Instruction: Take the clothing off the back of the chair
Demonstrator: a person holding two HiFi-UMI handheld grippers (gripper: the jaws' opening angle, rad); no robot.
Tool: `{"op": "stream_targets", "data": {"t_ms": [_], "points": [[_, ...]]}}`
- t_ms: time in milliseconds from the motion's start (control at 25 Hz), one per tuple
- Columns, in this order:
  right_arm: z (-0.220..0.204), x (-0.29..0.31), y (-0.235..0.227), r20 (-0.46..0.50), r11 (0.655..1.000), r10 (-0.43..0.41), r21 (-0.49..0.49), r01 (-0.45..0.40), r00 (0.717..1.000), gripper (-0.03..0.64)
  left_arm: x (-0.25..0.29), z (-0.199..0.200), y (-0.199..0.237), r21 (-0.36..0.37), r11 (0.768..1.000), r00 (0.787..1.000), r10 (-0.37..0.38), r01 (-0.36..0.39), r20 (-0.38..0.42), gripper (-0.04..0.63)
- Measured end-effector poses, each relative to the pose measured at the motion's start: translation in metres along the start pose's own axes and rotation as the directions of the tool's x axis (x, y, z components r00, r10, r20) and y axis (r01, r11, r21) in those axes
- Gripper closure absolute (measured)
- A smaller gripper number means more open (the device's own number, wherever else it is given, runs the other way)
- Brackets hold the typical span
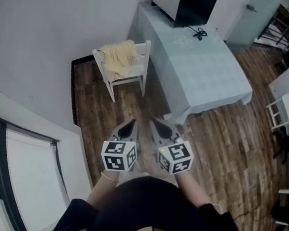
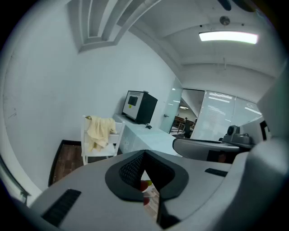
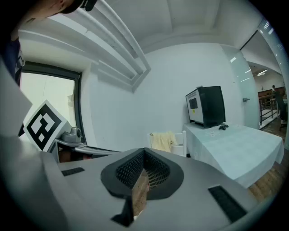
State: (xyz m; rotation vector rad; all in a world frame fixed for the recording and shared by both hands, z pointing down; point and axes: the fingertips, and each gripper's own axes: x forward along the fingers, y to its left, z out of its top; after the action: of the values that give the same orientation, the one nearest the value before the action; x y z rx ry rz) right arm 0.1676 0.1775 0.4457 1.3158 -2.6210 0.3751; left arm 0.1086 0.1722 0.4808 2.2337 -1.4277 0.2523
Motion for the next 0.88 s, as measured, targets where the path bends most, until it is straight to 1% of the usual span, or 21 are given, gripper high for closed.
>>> {"op": "stream_targets", "data": {"t_ms": [80,200,480,680,880], "points": [[-0.004,-0.012,0.004,0.005,1.000,0.000,0.007,0.000,1.000,0.606,-0.008,-0.002,-0.010,0.012,1.000,1.000,-0.002,0.002,0.001,0.597],[-0.007,-0.025,0.007,0.010,1.000,0.001,0.013,-0.001,1.000,0.606,-0.017,-0.005,-0.018,0.003,1.000,1.000,0.006,-0.006,0.009,0.597],[-0.005,-0.031,0.009,0.018,1.000,0.016,-0.002,-0.016,1.000,0.606,-0.021,-0.006,-0.017,-0.017,0.999,0.999,0.044,-0.044,0.016,0.597],[-0.001,-0.023,0.004,0.035,0.995,0.028,0.090,-0.031,0.999,0.604,-0.021,-0.001,-0.010,-0.017,0.998,0.997,0.067,-0.067,0.025,0.597],[0.000,-0.009,0.010,0.021,0.996,0.043,0.076,-0.044,0.999,0.604,-0.018,-0.001,0.004,-0.024,0.997,0.997,0.076,-0.076,0.008,0.597]]}}
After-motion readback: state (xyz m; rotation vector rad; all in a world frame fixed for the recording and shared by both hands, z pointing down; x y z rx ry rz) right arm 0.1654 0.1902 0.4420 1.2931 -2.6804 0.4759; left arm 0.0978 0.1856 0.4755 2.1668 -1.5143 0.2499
